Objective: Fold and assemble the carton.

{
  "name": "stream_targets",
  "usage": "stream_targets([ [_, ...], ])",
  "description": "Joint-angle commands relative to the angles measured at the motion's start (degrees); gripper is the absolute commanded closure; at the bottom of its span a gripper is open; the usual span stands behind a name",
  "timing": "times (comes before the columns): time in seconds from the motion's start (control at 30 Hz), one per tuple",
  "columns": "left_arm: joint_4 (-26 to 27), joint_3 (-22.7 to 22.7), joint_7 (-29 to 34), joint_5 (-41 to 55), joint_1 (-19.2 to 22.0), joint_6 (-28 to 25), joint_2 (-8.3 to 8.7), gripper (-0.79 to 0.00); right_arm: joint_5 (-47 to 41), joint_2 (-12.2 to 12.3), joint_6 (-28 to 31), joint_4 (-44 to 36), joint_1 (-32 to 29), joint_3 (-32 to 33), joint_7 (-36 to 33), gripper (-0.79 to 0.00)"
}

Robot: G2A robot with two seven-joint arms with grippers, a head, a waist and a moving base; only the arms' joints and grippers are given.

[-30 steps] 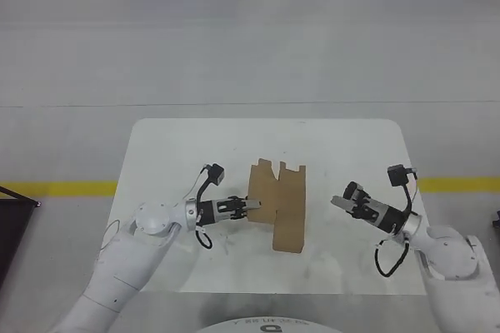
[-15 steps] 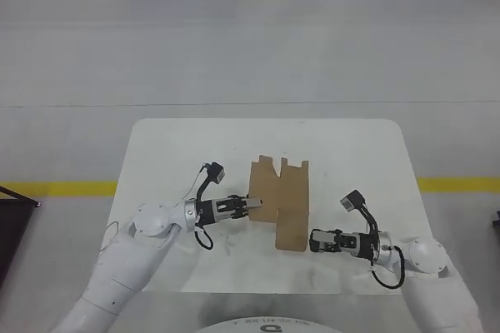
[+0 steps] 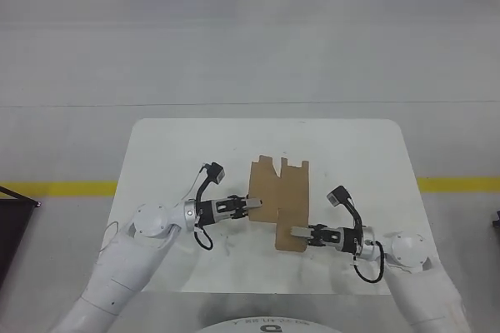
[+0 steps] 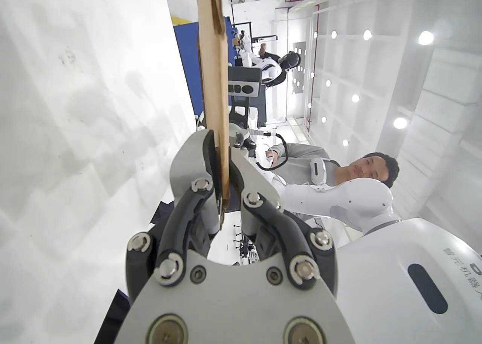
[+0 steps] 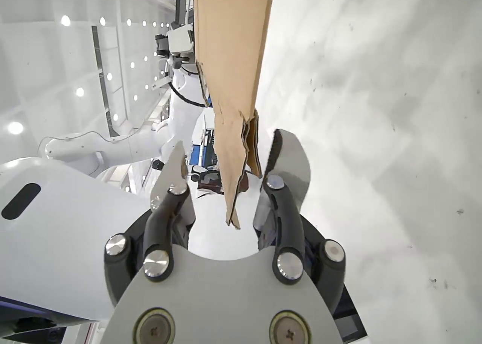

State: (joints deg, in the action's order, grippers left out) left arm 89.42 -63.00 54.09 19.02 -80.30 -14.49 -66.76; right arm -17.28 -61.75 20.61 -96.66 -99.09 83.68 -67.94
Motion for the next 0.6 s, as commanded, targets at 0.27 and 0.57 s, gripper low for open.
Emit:
stream_targets([
  [0.27, -1.02, -0.65, -0.56, -0.79, 0.30, 0.49, 0.39, -0.785, 2.75, 0.43, 5.86, -1.03, 0.25, -0.05, 2.10, 0.000],
  [0.57, 1.70, -8.70, -9.37, -5.93, -6.35, -1.67, 2.03, -0.785, 25.50, 1.35, 19.40, -7.14, 0.23, 5.93, 11.15, 0.000],
])
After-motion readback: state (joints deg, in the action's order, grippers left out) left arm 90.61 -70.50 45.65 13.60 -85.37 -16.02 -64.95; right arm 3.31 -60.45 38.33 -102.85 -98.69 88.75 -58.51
